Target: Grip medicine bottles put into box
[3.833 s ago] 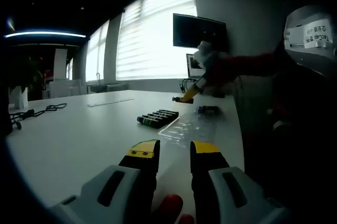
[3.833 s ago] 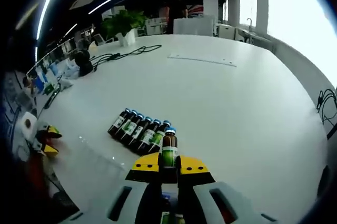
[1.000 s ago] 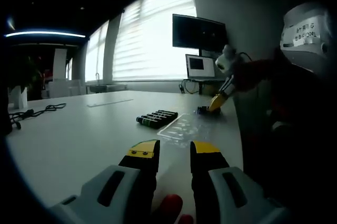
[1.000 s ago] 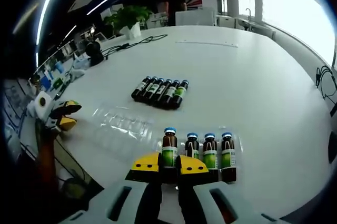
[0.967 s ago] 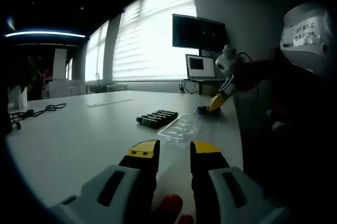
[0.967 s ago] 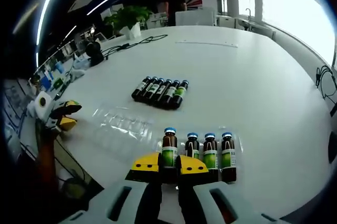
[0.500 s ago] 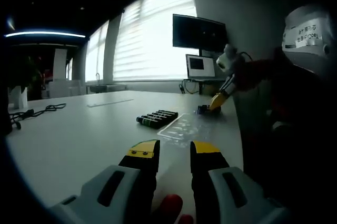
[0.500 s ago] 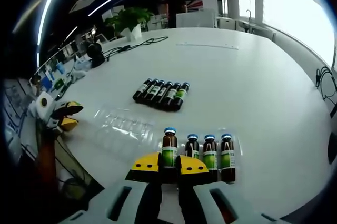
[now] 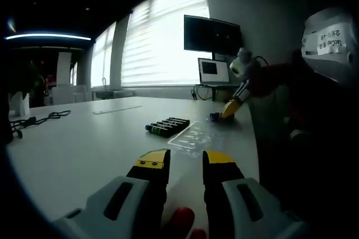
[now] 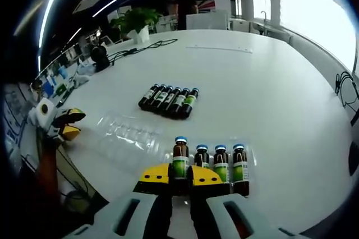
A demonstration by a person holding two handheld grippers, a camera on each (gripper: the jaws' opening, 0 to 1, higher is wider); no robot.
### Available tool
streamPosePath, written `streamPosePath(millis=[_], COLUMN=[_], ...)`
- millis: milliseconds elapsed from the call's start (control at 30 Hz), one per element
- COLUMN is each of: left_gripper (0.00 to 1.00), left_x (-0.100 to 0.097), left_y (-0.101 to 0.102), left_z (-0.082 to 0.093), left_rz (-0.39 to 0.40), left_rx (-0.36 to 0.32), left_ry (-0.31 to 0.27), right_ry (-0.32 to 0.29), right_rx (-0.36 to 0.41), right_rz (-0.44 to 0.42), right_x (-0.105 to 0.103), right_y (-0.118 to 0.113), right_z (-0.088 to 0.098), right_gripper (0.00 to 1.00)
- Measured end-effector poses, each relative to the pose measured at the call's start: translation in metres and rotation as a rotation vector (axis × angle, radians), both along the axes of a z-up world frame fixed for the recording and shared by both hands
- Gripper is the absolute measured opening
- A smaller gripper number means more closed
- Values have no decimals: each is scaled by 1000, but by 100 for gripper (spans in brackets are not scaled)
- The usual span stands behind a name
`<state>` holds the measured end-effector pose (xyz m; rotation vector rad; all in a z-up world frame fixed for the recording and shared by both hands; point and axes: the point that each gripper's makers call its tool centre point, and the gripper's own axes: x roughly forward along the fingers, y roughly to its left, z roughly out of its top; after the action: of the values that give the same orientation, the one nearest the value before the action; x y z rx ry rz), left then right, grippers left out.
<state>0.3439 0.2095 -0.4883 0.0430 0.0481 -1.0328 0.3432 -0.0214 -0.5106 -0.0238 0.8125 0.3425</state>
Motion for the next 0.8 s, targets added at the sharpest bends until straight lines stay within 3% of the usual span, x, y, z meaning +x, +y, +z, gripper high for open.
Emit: streamPosePath(millis=[233,433,800], left_gripper=[18,18,18], left_x=[0,1,0], left_y=[0,0,0], left_z=[0,-1,-1], left_rz=[-1,2,3], left_rx=[0,2,3], left_ry=[0,0,0], right_ry=[-12,-33,-23], right_rx=[-20,-133,-124], right_rz=[26,141,112], right_x=[0,0,6], right_y=[2,3,4], right_z=[1,1,-2], right_gripper=[8,6,5])
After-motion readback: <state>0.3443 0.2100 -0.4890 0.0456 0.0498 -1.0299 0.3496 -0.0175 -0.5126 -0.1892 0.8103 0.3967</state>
